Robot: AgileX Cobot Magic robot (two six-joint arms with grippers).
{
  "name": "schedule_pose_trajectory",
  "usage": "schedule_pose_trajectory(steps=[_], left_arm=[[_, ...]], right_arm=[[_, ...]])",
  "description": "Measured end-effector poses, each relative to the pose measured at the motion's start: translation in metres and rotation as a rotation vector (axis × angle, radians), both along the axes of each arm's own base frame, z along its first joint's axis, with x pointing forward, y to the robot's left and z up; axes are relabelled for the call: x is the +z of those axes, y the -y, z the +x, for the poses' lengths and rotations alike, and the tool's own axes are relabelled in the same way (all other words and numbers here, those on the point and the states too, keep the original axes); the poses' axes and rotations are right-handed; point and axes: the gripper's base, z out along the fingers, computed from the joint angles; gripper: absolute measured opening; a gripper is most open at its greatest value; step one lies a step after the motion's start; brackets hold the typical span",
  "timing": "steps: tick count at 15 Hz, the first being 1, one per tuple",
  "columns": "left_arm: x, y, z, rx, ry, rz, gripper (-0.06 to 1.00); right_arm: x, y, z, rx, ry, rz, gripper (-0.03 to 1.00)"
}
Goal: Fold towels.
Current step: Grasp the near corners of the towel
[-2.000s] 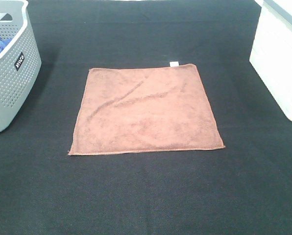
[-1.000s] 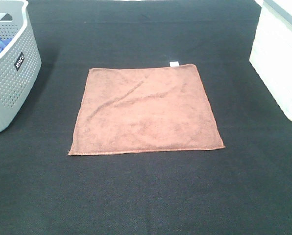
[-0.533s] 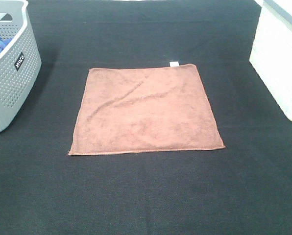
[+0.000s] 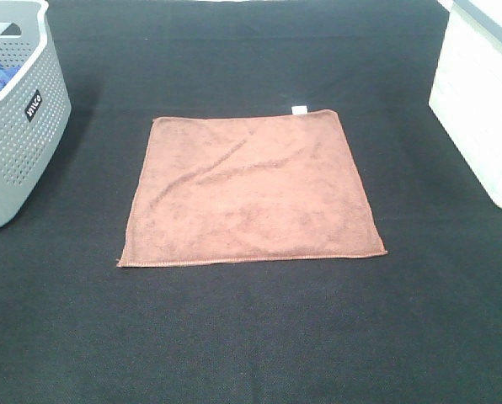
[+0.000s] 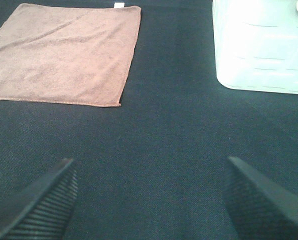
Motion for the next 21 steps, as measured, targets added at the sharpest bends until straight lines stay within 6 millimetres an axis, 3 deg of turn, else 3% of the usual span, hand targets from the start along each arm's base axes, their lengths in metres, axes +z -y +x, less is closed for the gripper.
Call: schedule_pose_trajectory(steps=[21], left_arm=[[0.0052, 0.0014, -0.0003, -0.011, 0.037, -0.011, 0.49]], right_arm=[[0.0014, 0.0000, 0.0002, -0.003, 0.011, 0.006, 0.76]])
